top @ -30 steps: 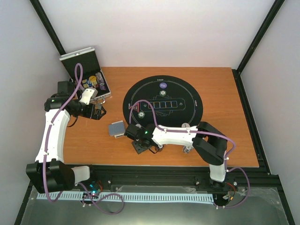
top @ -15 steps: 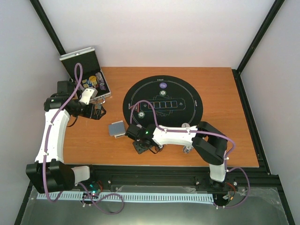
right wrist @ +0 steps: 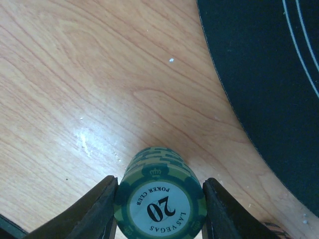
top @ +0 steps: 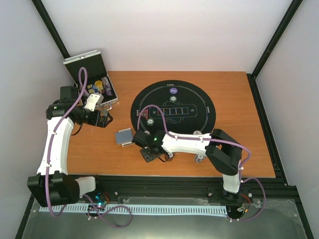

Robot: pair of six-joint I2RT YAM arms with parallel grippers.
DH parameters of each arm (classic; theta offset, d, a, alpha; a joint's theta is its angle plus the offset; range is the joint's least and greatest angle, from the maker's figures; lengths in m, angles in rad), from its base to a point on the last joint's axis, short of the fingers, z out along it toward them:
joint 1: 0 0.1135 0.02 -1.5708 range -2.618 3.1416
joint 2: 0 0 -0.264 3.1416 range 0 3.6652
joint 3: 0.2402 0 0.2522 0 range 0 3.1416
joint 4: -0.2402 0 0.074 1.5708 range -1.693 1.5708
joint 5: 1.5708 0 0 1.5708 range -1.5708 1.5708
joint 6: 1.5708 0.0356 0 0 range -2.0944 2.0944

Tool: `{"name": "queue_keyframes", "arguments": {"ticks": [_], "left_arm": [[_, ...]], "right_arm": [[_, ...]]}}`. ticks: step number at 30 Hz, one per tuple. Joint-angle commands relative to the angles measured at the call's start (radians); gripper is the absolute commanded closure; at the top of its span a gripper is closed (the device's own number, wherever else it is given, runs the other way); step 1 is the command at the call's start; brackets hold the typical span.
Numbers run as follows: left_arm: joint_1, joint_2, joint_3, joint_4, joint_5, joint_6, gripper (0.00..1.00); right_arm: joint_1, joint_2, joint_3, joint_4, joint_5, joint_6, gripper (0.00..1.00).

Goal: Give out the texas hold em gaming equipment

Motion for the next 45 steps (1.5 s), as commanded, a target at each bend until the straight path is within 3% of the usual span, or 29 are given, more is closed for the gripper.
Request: {"name": "queue_keyframes", "arguments": {"ticks": [1,7,14,22,37,40,45], "left_arm": [[0.005,-0.018,0.029,-0.011,0.026,-0.008,0.00],[0.005,-0.015,0.030,-0.012,0.012,-0.008,0.00],[0.006,-0.017,0.037,-0.016,0.024,-0.014,0.00],[0.005,-0.023,0.032,-0.021,0.023,-0.007,0.00],[0.006,-0.027,0.025,-0.027,0.032,0.004,0.00],[0.006,-0.029,0.025,-0.029,0.035,0.007,0.00],[0.006,-0.033,0.019,-0.033,0.051,0.012,0.00]], "right_arm": [[-0.006,-0.058,0.048,-0.043,0.016,-0.014,0.65],[-0.053,-0.125,0.053,-0.093,0.046,-0.035,0.66],[-0.283,-0.231,-0.091,-0.063,0.032,-0.092,0.66],[-0.470,-0.219,-0.202,0.004,0.021,-0.155,0.66],[-0.554,-0.096,-0.184,0.074,0.022,-0.175,0.66],[-0.554,-0.077,-0.172,0.066,0.027,-0.175,0.61],[-0.554,-0.076,-0.160,0.043,0.052,-0.173,0.42]]}}
